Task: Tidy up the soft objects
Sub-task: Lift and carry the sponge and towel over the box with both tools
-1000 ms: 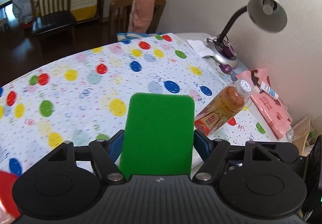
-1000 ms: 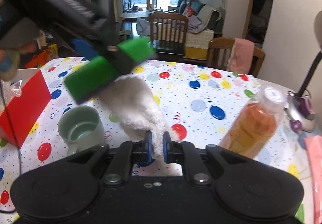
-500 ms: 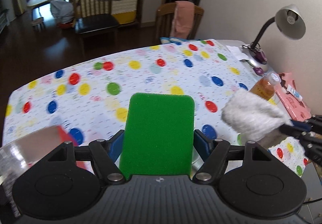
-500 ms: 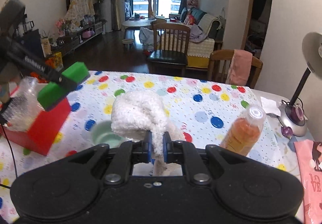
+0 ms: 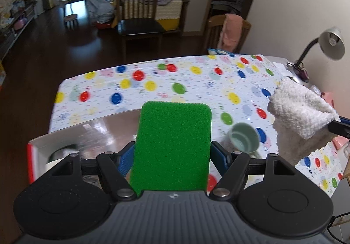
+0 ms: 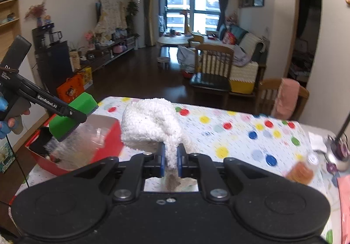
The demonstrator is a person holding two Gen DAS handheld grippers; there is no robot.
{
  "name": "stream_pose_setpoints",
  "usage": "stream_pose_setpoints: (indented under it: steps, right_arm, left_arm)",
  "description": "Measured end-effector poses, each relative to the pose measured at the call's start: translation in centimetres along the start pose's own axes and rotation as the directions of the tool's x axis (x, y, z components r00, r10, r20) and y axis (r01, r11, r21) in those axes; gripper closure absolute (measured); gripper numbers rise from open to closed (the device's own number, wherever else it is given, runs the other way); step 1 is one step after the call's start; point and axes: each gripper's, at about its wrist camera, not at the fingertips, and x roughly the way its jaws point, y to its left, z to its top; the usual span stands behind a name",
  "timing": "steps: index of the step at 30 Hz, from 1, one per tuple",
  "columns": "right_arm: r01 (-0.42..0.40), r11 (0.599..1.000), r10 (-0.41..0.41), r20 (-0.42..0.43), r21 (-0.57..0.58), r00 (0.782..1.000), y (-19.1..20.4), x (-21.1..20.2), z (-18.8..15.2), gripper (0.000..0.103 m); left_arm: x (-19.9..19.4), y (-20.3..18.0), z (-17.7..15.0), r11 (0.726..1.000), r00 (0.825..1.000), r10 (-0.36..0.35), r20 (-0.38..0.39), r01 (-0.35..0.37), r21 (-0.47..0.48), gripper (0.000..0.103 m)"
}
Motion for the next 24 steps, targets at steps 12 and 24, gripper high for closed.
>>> stream_pose_setpoints:
  steps: [12, 24]
  right_arm:
    - [-0.128, 0.989, 0.131, 0.033, -0.069, 0.991, 9.1, 2.5, 4.2, 0.093]
    - [-0.244, 0.962, 0.249, 0.022, -0.121, 0.968, 16.9, 6.9, 7.0, 0.093]
  left_arm:
    - [-4.3, 7.2, -2.6, 0.994, 0.994, 0.104, 0.019, -0.104, -0.032, 0.031]
    - [-4.6, 14.0, -4.9, 0.981, 0.987, 0.163, -0.005, -0.162, -0.107, 0.031]
